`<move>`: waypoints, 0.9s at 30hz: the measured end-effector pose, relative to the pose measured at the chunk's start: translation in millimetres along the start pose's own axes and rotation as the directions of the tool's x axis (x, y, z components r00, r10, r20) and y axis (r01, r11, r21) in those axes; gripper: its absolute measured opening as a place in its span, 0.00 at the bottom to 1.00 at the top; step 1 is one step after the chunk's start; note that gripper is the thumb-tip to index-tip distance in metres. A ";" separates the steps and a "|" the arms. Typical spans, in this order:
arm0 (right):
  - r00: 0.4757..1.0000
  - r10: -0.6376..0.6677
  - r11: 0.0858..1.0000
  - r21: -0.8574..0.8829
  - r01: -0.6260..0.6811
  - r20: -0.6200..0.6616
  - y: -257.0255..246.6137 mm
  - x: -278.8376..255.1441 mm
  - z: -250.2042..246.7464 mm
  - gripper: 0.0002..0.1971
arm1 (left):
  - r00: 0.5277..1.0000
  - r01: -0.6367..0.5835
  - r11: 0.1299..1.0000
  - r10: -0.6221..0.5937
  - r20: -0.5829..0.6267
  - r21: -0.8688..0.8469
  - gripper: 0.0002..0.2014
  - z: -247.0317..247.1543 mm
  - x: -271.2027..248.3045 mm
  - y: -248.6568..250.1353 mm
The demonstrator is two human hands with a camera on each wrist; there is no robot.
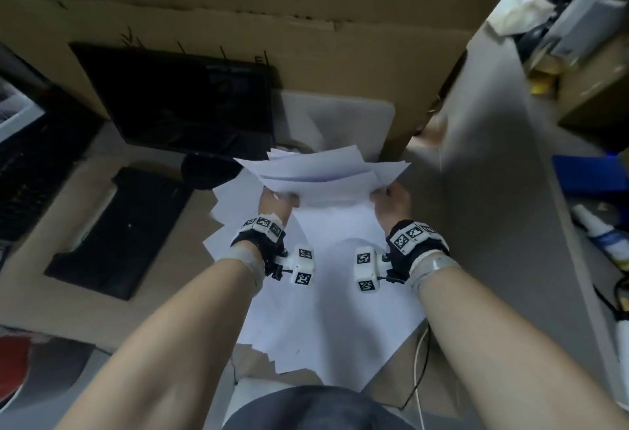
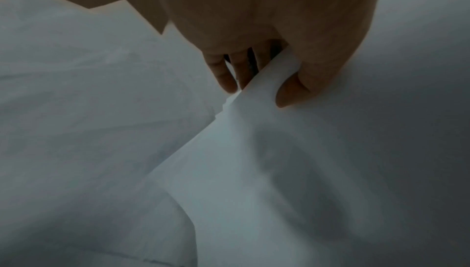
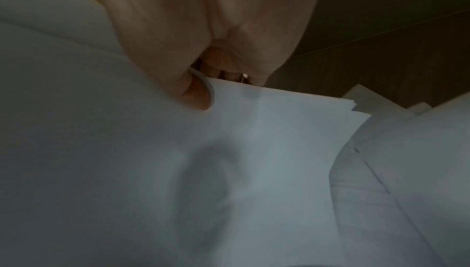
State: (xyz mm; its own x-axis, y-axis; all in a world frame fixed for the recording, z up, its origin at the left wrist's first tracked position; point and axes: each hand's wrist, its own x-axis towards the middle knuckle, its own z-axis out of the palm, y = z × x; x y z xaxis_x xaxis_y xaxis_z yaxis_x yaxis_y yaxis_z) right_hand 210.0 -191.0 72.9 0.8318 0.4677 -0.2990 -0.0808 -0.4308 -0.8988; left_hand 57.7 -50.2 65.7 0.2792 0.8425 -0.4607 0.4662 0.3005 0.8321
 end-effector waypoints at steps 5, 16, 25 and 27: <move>0.999 -0.037 0.993 0.111 0.033 0.034 -30.6 -4.5 -5.0 0.12 | 0.998 -0.042 0.996 0.037 -0.057 -0.085 0.15 -12.6 -13.5 45.4; 0.984 0.127 0.990 0.043 -0.133 0.129 10.8 -8.1 26.6 0.20 | 0.996 -0.088 0.989 0.090 -0.012 0.120 0.22 -19.3 1.8 5.4; 0.970 0.238 0.967 -0.107 -0.232 0.055 50.2 8.7 44.1 0.17 | 0.980 -0.058 0.952 -0.002 0.197 0.301 0.17 1.9 53.9 -28.5; 0.956 0.293 0.952 -0.091 -0.293 -0.012 55.5 10.6 39.8 0.20 | 0.971 -0.062 0.951 -0.013 0.239 0.303 0.16 11.6 56.8 -26.9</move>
State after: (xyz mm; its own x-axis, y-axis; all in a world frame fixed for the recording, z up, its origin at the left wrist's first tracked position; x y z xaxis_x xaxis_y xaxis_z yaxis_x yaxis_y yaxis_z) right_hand 192.4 -179.2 7.1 0.7778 0.3119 -0.5456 -0.2709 -0.6170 -0.7389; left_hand 70.7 -15.6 13.5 0.4658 0.7072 -0.5319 0.6801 0.0985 0.7265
